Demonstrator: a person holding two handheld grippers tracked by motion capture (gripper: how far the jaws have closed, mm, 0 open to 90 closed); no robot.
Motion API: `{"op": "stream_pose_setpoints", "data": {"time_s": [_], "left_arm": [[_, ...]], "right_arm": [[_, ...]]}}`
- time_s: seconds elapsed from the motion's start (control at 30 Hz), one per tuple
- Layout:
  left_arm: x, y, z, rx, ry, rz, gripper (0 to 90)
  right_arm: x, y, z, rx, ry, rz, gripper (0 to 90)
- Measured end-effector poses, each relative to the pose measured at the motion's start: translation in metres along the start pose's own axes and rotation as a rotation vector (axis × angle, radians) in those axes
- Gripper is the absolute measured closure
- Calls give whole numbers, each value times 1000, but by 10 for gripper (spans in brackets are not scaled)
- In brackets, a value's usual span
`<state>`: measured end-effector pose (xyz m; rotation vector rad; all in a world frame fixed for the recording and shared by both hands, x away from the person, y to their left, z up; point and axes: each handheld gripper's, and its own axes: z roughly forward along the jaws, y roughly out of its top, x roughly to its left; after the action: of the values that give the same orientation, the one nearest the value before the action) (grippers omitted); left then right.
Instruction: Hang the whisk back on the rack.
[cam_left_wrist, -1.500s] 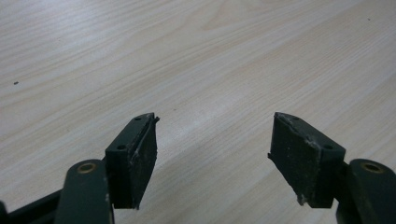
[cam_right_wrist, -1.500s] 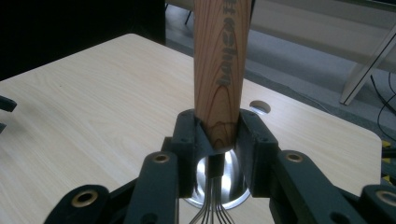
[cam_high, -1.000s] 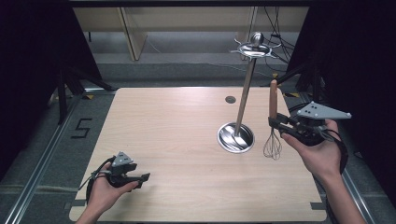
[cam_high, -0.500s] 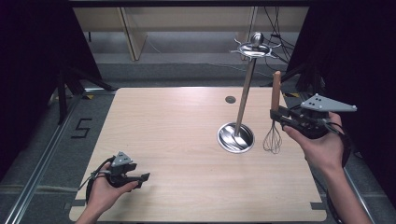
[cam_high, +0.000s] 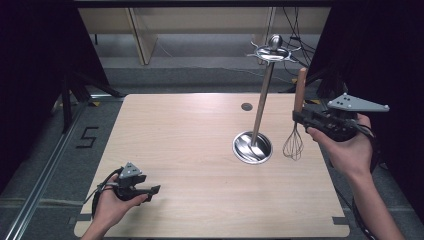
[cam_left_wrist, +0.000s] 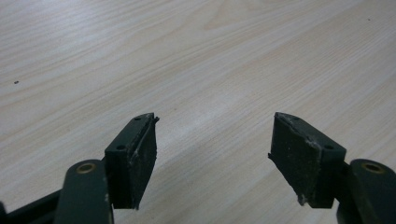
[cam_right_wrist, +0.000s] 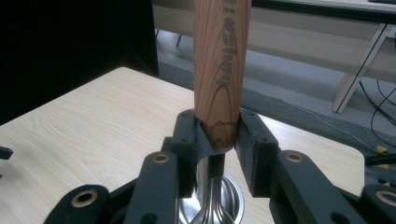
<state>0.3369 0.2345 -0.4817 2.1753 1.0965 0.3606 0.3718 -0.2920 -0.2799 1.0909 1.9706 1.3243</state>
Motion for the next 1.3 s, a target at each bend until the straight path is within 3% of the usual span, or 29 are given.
{"op": "stream_pose_setpoints", "data": {"time_s": [0.07,0.37,0.6,0.63,0.67,0.77,0.83,0.87,0.97,1.0,1.03,1.3], "left_arm": [[0,0,0,-4,0,-2,309],[0,0,0,-7,1,-5,309],[0,0,0,-7,3,0,308],[0,0,0,-7,3,0,308],[-1,0,0,-20,-2,-15,308],[-1,0,0,-16,-2,-15,308],[-1,0,0,-16,-1,-14,308],[-1,0,0,-16,-2,-14,309],[-1,0,1,-15,-7,-27,308],[-1,0,1,-15,-8,-27,308],[-1,0,1,-15,-8,-27,309],[0,0,0,-16,-2,-9,308]], "right_arm": [[-1,0,1,-22,-14,0,708],[-3,7,0,-10,-22,11,708],[-2,12,0,7,-16,66,708],[-3,13,0,7,-16,48,708],[-2,13,1,5,-18,68,708],[-2,14,1,13,-17,54,708],[1,15,1,20,-16,87,708],[-1,15,2,19,-22,65,708],[-2,15,5,-6,-33,57,708],[-2,16,3,13,-23,56,708],[0,17,3,19,-17,94,708],[-3,21,4,16,-22,64,708]]}}
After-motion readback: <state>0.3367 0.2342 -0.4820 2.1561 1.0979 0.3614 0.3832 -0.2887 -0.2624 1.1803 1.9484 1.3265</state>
